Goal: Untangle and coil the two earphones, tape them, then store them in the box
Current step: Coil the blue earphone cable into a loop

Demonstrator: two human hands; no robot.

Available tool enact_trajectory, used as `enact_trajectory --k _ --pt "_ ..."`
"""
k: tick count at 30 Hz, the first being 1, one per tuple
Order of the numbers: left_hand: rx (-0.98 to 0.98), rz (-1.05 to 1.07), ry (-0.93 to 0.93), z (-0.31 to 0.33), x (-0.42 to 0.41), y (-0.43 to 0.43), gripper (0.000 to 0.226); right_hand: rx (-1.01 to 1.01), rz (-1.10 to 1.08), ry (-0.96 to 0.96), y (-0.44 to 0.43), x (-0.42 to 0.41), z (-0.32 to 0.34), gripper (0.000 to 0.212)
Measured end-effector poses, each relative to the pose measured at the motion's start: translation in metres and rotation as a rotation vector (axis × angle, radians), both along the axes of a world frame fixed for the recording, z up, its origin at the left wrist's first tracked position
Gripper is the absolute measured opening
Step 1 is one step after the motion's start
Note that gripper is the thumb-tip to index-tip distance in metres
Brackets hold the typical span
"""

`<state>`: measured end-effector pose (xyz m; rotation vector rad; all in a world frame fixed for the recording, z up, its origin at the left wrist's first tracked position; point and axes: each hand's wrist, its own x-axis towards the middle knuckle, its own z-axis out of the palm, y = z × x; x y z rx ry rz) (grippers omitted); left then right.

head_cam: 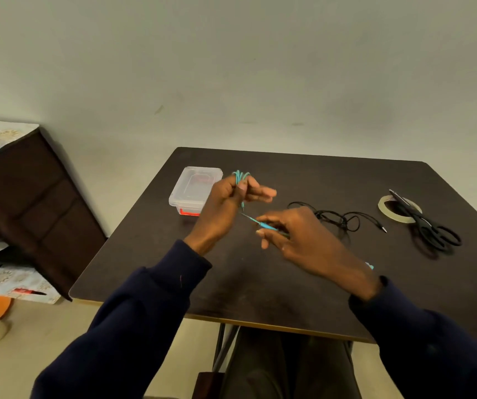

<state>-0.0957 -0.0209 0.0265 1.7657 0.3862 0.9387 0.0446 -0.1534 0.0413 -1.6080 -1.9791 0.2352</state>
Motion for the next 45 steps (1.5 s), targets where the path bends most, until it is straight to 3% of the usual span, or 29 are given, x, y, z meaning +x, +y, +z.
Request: enact_trajectory --k 4,8,12,16,19,23,25,27,30,32,35,37,40,45 --pt "0.121 0.032 0.246 -0.007 0.002 -0.019 0.044 0.100 -0.058 -0.292 0.005 0.015 0.024 0.010" --pt "-0.155 -0.106 0.261 -0.004 0.003 -0.032 0.065 0.206 -0.022 -0.136 0.009 0.033 0.051 0.009" --pt "-0.572 -0.476 -0.052 -0.003 -0.002 -0.033 0.049 0.216 -0.039 0.174 0.023 0.045 0.052 0.010" --pt "-0.837 -0.680 -0.381 0.012 -0.009 -0.028 0.040 0.150 -0.078 0.539 0.033 0.048 0.014 0.013" --pt "-0.904 -0.711 -0.528 0.029 -0.016 -0.017 0.033 0.040 -0.078 0.698 0.029 0.037 -0.015 0.019" --pt "-0.867 -0.484 -0.627 0.037 -0.016 -0.009 0.033 -0.051 0.006 0.576 0.017 0.008 -0.037 0.024" --pt "-0.719 -0.392 -0.579 0.035 -0.010 -0.009 0.023 -0.082 0.055 0.516 0.011 -0.009 -0.038 0.024" --pt "-0.473 -0.234 -0.402 0.030 -0.003 -0.006 0.019 -0.071 0.057 0.437 0.004 -0.020 -0.034 0.025" --pt "-0.104 -0.038 -0.071 0.017 0.000 -0.004 0.026 0.041 0.036 0.162 -0.005 -0.018 -0.018 0.024" --pt "-0.045 -0.036 0.071 0.010 -0.003 -0.009 0.028 0.087 0.032 -0.017 -0.007 -0.009 -0.002 0.026" --pt "-0.100 -0.064 0.163 0.003 -0.005 -0.020 0.035 0.197 0.006 -0.244 -0.006 0.004 0.022 0.017" --pt "-0.201 -0.152 0.145 0.001 -0.004 -0.027 0.044 0.281 -0.016 -0.277 0.001 0.017 0.035 0.012" --pt "-0.430 -0.344 0.063 0.000 -0.001 -0.036 0.053 0.305 0.019 -0.094 0.016 0.033 0.044 0.007" --pt "-0.742 -0.598 -0.064 0.004 -0.005 -0.038 0.041 0.287 0.060 0.216 0.031 0.036 0.025 0.010"
